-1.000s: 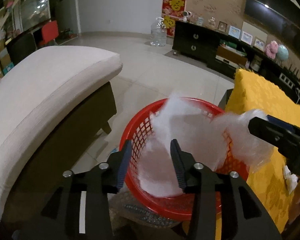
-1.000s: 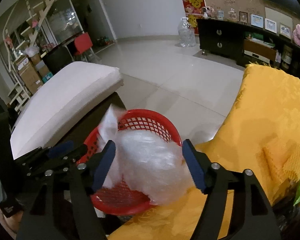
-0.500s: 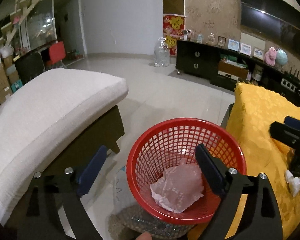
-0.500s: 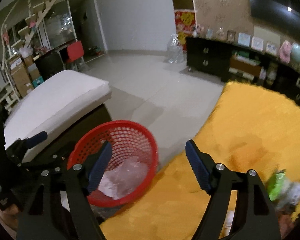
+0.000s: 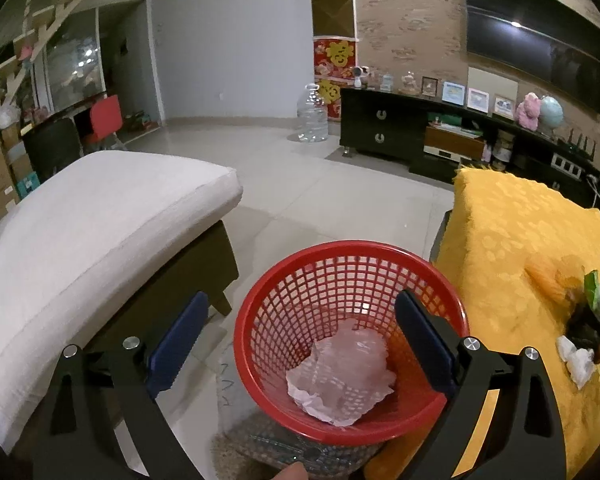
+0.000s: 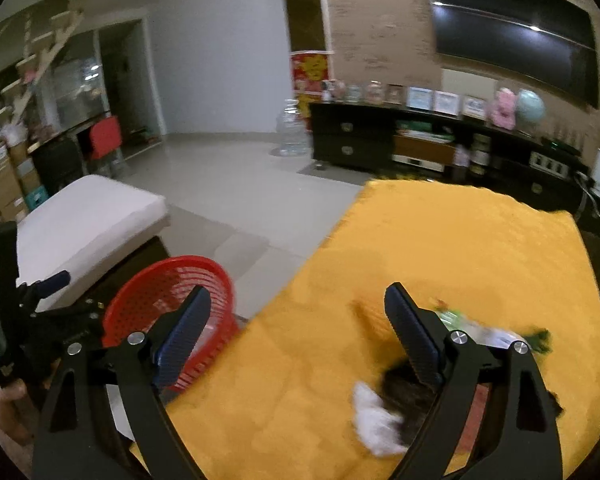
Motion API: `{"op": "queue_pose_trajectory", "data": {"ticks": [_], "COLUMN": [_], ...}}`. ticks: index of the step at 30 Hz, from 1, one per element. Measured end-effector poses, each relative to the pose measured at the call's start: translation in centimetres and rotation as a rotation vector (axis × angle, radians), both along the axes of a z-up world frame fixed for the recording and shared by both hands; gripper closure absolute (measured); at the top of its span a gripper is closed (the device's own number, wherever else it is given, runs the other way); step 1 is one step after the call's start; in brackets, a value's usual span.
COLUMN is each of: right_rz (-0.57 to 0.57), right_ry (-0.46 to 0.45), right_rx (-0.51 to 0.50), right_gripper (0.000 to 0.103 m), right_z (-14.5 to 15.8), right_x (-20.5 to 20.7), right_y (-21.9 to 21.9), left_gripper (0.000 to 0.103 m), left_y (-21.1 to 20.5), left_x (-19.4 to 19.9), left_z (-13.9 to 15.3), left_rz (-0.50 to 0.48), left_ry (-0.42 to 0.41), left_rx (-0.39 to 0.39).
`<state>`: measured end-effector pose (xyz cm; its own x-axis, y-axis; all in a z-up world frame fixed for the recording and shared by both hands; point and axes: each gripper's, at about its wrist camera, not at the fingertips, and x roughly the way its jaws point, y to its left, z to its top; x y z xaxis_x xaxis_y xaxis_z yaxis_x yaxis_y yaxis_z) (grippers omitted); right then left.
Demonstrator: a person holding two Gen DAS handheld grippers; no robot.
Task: Collect trash
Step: 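Move both tools back over the trash on the table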
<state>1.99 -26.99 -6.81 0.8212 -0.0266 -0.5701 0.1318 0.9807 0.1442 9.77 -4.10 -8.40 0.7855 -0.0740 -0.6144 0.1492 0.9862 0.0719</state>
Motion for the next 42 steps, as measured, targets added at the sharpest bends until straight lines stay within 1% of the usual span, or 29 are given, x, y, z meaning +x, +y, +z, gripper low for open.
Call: {"op": "queue_pose_trajectory", "data": {"ticks": [6,10,15,17,20,23,28,32,36,38,42], "right_rz": [-0.119,-0.183,-0.277,-0.326,-0.373,-0.397,-0.41,-0.401,-0.399,-0.402,-0.419], "right_ry": [0.033,0.053,0.081,0.094,0.104,0.104,0.107,0.098,0.091,0.091,0.092], "right_rx": [-0.007,-0.015,0.001,-0.01,-0.001,0.011,0.051,0.074,0.101,0.119,0.157], "right_gripper": [0.017,0.017,0.017,0.017,0.017,0.017,0.017,0.017,0.017,0.017,0.017], "right_z": [-1.1,-2.0,-3.0,-3.5,-4.0,-4.5,-5.2,-5.3,-5.5,-5.7,-5.9], "right_x": [-3.7,-6.1,-9.6,-11.0,-12.4,-13.2,-14.1,-14.7,-15.0,-15.1,-15.5], "right_y": [-3.3,-4.8,-7.1,-8.2,-9.2,-10.1,-11.4,-12.1,-12.7,-13.1,-13.9], "left_gripper": [0.012,0.012,0.012,0.012,0.012,0.012,0.012,0.012,0.012,0.012,0.012], "left_y": [-1.3,-2.3,-3.5,-4.0,-5.0,-6.6,-10.1,-13.7,-16.9,-18.5,-21.1], "left_x": [-0.8,-1.3,-2.3,-2.8,-3.6,-4.7,-6.4,-8.0,-9.0,-9.2,-8.7], "left_z": [-0.1,-0.1,-0.2,-0.3,-0.6,-0.7,-1.4,-2.7,-3.7,-4.2,-5.5], "left_rz": [-0.025,-0.051,-0.103,-0.122,-0.172,-0.229,-0.337,-0.438,-0.53,-0.576,-0.626], "left_ry": [0.002,0.003,0.02,0.024,0.049,0.067,0.097,0.11,0.128,0.149,0.207], "left_rx": [0.01,0.014,0.003,0.001,-0.014,-0.013,0.014,0.07,0.106,0.11,0.095]}}
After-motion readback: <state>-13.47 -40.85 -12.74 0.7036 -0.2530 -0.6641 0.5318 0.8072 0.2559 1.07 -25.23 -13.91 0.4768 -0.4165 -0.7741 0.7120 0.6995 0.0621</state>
